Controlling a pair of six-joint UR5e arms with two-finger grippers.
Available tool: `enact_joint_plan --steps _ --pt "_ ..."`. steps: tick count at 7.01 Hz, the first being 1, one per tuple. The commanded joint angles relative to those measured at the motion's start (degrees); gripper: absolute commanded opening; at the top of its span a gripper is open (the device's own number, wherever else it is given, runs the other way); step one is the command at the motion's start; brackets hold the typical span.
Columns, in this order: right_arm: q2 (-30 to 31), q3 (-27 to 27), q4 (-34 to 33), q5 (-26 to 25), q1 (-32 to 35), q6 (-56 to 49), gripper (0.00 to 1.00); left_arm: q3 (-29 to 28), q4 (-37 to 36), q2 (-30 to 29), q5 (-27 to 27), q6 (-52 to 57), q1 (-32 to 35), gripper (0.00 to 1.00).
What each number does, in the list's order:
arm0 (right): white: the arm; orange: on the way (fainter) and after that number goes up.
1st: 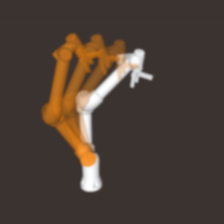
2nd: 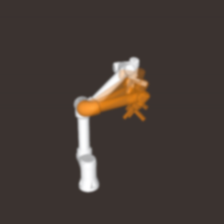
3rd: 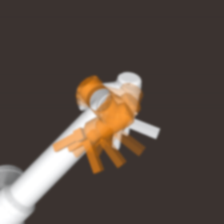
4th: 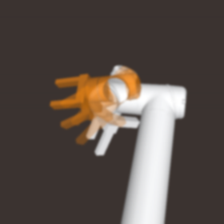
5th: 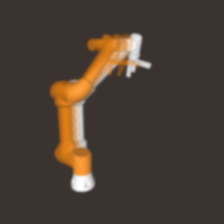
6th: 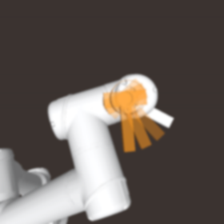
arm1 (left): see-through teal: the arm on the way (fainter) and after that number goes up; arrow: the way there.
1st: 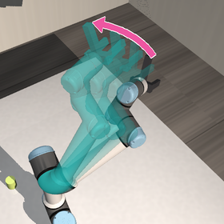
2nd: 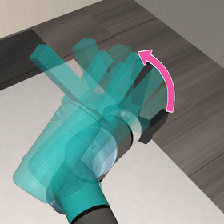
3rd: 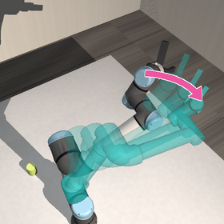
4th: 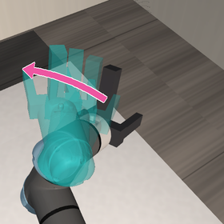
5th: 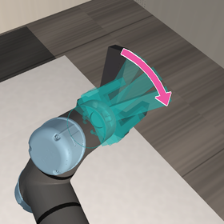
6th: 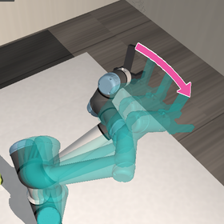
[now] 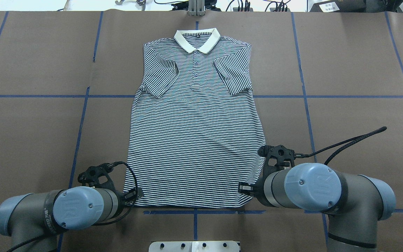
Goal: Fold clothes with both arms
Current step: 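Grasp the two hem corners with the left and right grippers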
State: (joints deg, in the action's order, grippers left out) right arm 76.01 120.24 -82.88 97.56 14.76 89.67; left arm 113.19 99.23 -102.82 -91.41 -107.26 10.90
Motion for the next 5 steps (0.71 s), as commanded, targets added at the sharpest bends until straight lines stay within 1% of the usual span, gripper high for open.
enact_joint_plan --steps 1,2,4,5 --pt "0.1 0.0 0.0 0.1 0.1 0.0 0.0 -0.1 0.0 -0.1 0.0 -0.3 0.3 0.83" --pt "0.1 0.2 0.0 -0.1 0.5 0.0 0.0 0.8 -0.2 -0.4 0.0 -0.7 0.4 0.66" --pt "0.4 0.1 -0.1 -0.3 0.5 0.0 0.0 0.7 -0.4 -0.5 -0.1 -0.7 0.2 0.21" --pt "0.3 0.0 0.0 -0.3 0.5 0.0 0.0 0.6 -0.4 -0.5 -0.1 -0.6 0.1 0.1"
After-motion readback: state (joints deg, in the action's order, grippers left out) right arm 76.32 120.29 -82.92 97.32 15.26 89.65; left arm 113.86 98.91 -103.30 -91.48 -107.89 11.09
